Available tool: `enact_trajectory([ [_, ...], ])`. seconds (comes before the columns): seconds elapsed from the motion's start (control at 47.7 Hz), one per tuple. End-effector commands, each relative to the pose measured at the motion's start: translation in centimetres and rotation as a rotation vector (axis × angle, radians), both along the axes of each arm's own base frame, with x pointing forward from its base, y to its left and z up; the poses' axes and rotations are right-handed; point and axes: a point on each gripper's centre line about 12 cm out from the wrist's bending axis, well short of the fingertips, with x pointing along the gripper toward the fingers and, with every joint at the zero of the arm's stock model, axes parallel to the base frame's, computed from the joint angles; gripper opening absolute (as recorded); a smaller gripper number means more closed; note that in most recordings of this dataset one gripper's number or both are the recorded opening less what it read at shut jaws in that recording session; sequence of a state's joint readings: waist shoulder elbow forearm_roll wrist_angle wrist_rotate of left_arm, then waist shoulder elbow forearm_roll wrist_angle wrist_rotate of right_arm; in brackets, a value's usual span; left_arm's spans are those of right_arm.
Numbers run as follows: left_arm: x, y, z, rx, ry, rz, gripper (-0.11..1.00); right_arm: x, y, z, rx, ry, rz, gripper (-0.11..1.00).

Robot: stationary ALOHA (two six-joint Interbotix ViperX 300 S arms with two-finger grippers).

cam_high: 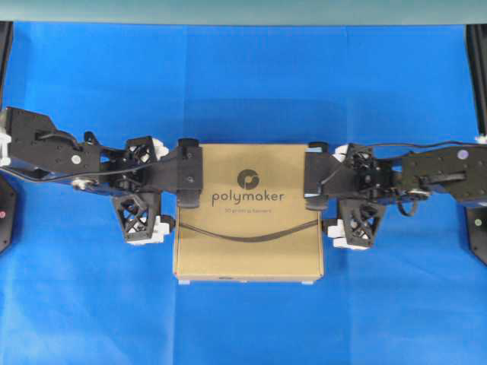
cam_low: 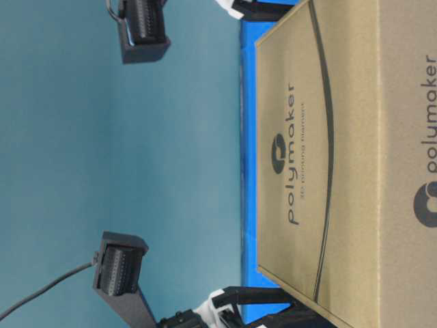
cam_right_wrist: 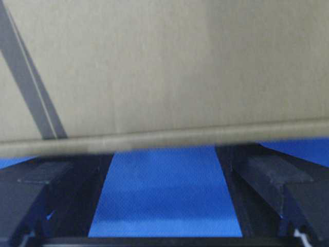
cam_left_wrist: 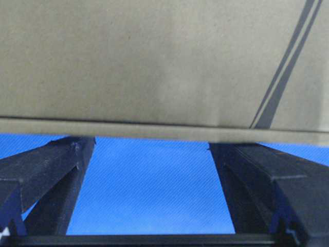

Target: Lift up the cardboard box by clamping it between your arms.

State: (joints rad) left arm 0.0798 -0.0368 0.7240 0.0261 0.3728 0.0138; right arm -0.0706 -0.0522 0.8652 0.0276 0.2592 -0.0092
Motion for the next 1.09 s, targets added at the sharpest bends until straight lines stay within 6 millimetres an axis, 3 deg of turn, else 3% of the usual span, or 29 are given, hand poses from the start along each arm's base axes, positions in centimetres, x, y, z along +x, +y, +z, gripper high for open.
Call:
enact_trajectory([
  [0.0, -0.1, 0.0, 0.8, 0.000, -0.028, 0.000, 0.87, 0.1, -0.1, 1.2, 0.009, -0.057, -0.024, 0.99],
  [0.315, -2.5, -0.1, 1.9, -0.003, -0.056, 0.014, 0.87, -2.6, 0.1, 2.0, 0.045, -0.112, -0.090, 0.99],
  [0.608, -5.0, -0.3, 5.1, 0.016, -0.209, 0.000, 0.87, -4.7, 0.2, 5.0, 0.056, -0.237, -0.108, 0.99],
  [1.07, -6.7, -1.0, 7.3, 0.017, -0.365, -0.009, 0.87, -7.7, 0.2, 8.6, 0.050, -0.453, -0.112, 0.99],
])
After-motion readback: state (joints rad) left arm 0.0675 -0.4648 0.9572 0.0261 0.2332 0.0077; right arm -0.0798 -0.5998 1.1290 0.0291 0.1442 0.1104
